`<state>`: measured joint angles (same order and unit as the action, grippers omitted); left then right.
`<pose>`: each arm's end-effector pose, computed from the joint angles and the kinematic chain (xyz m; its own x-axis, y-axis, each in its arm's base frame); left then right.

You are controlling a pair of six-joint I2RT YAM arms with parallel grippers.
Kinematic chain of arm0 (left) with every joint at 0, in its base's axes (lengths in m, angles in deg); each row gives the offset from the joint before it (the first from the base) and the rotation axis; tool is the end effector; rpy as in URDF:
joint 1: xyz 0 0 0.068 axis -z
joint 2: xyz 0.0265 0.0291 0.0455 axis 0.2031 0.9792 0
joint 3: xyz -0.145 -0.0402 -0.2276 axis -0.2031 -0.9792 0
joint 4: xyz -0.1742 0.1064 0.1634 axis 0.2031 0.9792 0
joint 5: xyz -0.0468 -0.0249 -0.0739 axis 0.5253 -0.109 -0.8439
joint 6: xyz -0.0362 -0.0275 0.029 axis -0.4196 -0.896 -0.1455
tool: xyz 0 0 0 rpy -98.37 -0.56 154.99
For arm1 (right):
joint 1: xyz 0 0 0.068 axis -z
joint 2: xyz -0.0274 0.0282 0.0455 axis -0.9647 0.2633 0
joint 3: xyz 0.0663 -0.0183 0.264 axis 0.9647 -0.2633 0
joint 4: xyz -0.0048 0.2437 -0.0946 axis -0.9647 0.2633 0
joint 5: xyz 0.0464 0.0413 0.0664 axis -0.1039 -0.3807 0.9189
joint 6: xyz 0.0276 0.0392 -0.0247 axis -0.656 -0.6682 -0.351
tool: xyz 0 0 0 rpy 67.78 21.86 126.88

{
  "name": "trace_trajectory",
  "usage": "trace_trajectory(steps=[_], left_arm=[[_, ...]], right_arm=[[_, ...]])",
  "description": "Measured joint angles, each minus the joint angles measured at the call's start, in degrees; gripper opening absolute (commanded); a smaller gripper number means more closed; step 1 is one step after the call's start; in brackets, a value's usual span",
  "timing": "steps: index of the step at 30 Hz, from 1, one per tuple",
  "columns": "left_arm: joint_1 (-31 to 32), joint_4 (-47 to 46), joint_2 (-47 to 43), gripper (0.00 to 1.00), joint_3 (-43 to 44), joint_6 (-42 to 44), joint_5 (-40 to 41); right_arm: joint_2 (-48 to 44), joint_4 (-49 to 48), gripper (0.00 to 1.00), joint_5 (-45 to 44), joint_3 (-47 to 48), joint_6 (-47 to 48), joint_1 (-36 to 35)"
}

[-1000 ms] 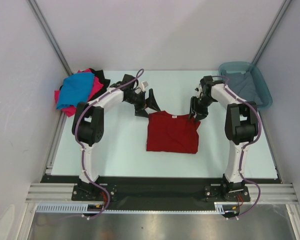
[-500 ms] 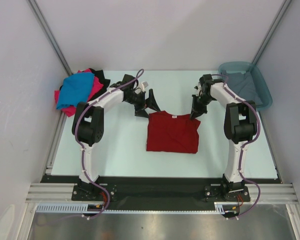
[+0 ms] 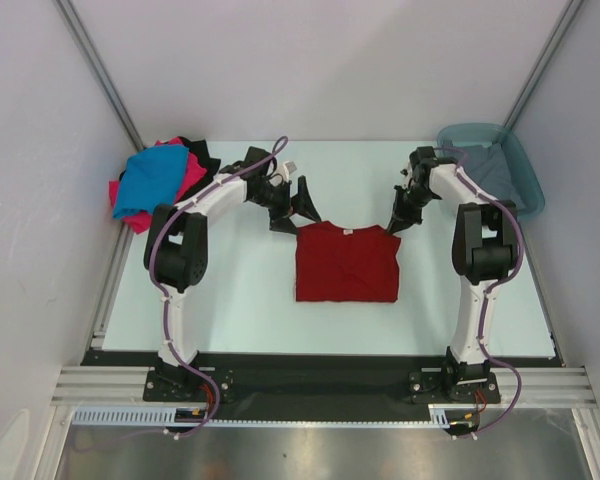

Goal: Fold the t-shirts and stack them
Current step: Fold the tshirt

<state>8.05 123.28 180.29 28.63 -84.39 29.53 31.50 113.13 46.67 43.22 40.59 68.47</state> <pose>0.4127 -0.1750 0.1997 -0.9905 0.0201 -0.1359 0.1177 0.6338 -0.7645 0.4241 0.0585 0.1882 -0.9842 0.1355 -0.1143 0.0847 0.9259 0.3681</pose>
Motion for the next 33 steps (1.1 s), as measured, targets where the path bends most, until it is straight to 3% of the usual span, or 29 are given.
trace_trajectory(steps=[7, 13, 23, 33], left_arm=[[0.0, 0.1, 0.0, 1.0, 0.0, 0.0, 0.0], [0.0, 0.0, 0.0, 1.0, 0.0, 0.0, -0.1], [0.9, -6.4, 0.0, 1.0, 0.1, -0.7, -6.8], [2.6, -7.8, 0.0, 1.0, 0.1, -1.8, -7.1]], right_arm=[[1.9, -1.7, 0.0, 1.7, 1.4, -1.1, 2.0], [3.7, -5.6, 0.0, 10.2, 2.4, -4.9, 5.0], [6.9, -8.5, 0.0, 18.7, 6.3, -8.5, 5.9], [8.6, -20.1, 0.0, 27.5, 5.0, -16.9, 6.0]])
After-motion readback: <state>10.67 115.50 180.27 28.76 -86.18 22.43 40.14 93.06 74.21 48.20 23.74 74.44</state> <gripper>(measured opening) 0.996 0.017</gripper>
